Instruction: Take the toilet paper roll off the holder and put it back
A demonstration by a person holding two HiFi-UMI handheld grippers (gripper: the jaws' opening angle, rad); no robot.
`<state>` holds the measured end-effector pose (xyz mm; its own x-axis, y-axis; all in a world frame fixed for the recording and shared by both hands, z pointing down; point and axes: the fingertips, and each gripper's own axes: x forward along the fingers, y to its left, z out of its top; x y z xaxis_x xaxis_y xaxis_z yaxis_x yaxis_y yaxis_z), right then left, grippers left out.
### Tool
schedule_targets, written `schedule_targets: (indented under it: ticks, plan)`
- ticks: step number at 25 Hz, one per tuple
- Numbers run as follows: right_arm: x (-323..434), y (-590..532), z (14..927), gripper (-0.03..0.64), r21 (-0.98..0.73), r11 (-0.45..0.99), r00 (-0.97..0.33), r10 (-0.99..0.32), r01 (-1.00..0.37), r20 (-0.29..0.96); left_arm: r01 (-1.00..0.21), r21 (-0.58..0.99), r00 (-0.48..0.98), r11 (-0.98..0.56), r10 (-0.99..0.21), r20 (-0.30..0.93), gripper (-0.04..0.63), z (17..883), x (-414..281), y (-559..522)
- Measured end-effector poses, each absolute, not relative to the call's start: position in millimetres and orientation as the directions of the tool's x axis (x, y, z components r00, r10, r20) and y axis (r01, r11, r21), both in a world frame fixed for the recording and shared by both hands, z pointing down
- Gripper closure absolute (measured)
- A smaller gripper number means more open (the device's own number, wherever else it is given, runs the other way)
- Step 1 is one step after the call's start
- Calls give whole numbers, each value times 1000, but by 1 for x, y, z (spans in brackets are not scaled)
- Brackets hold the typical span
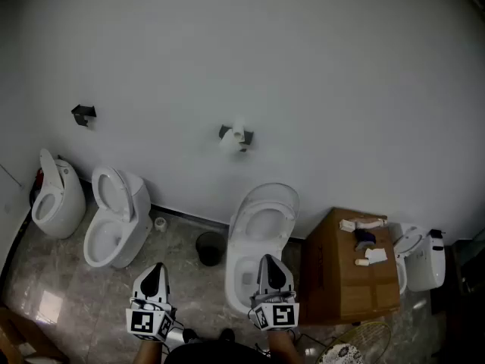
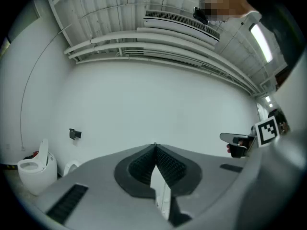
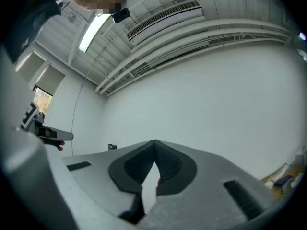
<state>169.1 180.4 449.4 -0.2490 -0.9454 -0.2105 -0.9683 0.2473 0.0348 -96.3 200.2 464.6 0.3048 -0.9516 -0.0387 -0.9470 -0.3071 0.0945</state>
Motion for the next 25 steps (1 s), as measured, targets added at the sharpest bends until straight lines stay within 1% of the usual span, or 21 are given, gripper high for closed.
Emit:
schedule_targets:
  ticks: [2, 5, 7, 17, 25]
  plan:
    - [169, 178, 448, 615, 35, 248, -250, -945, -968, -210, -950, 97, 296, -296, -955, -19, 592, 463, -96, 198]
    - [168, 177, 447, 615, 35, 250, -252, -945, -968, -210, -950, 85, 293, -299, -953, -71, 592, 472, -102, 195]
    - [168, 178, 448, 615, 31, 251, -252, -944, -967, -212, -949, 83, 296, -303, -952, -82, 592, 475, -102, 195]
    - [167, 181, 446, 615, 20, 258, -256, -942, -966, -219, -949, 88, 295, -302, -952, -84, 592, 474, -103, 199]
    - [164, 184, 446, 615, 11, 266, -261, -939, -964, -224, -949, 84, 299, -303, -952, -59, 592, 474, -102, 201]
